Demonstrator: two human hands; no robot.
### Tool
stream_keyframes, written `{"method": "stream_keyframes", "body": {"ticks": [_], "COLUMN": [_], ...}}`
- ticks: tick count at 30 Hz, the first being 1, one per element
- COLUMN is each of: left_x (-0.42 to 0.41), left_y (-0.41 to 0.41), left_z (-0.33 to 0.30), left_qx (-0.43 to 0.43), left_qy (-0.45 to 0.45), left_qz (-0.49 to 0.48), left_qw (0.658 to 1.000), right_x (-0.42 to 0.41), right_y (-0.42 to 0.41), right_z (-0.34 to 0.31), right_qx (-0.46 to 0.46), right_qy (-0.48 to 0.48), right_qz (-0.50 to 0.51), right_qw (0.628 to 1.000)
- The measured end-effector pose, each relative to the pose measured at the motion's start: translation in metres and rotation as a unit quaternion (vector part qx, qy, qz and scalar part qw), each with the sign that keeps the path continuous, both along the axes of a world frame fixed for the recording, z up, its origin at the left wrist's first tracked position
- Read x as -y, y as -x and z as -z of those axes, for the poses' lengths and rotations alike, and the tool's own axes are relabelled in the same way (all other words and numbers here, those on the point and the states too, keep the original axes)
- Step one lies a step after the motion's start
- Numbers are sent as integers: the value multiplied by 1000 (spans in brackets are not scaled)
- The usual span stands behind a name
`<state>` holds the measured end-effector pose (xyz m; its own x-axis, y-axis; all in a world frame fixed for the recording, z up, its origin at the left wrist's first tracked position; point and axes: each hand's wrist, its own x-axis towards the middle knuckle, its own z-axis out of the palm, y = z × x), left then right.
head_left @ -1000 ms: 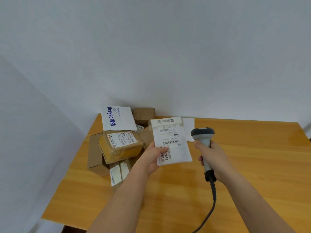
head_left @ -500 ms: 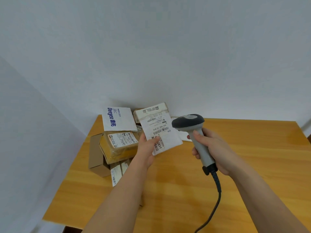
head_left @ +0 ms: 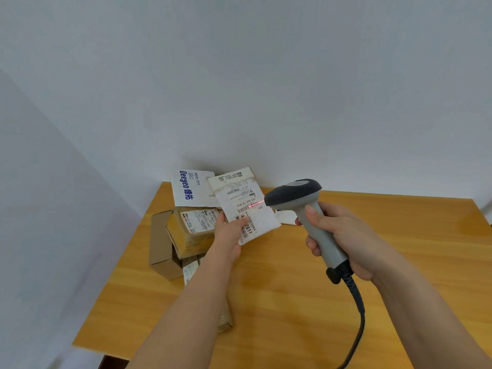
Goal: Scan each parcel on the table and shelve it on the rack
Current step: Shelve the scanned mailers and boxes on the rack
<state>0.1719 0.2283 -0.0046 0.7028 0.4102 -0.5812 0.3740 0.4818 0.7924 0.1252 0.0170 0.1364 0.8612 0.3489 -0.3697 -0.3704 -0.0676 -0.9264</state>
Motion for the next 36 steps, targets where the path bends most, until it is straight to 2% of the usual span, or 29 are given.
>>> {"method": "stream_keyframes", "body": {"ticks": [10, 16, 20, 25, 29, 32, 36], "left_x": [-10, -23, -32, -4, 26, 47, 78], "left_y": [26, 82, 159, 273, 375, 459, 567], "left_z": [-9, -25, -44, -44, -41, -43, -49], "left_qx": [23, 41, 114, 171, 223, 230, 264], "left_qy": [34, 72, 105, 185, 183, 163, 152], "left_qz": [-8, -91, -161, -285, -327, -341, -379], "left_qw": [999, 992, 975, 925, 900, 897, 874], "right_x": [-10, -24, -46, -60, -80, -87, -81], "right_y": [26, 35, 48, 97, 169, 242, 336], "right_z": [-13, -9, 11, 40, 55, 60, 59], "right_qx": [1, 22, 45, 52, 41, 55, 76], "right_qy": [-22, -37, -19, -4, -8, -1, 4], "right_qz": [1, -65, -123, -219, -314, -358, -413], "right_qw": [1000, 997, 991, 974, 949, 932, 908]}}
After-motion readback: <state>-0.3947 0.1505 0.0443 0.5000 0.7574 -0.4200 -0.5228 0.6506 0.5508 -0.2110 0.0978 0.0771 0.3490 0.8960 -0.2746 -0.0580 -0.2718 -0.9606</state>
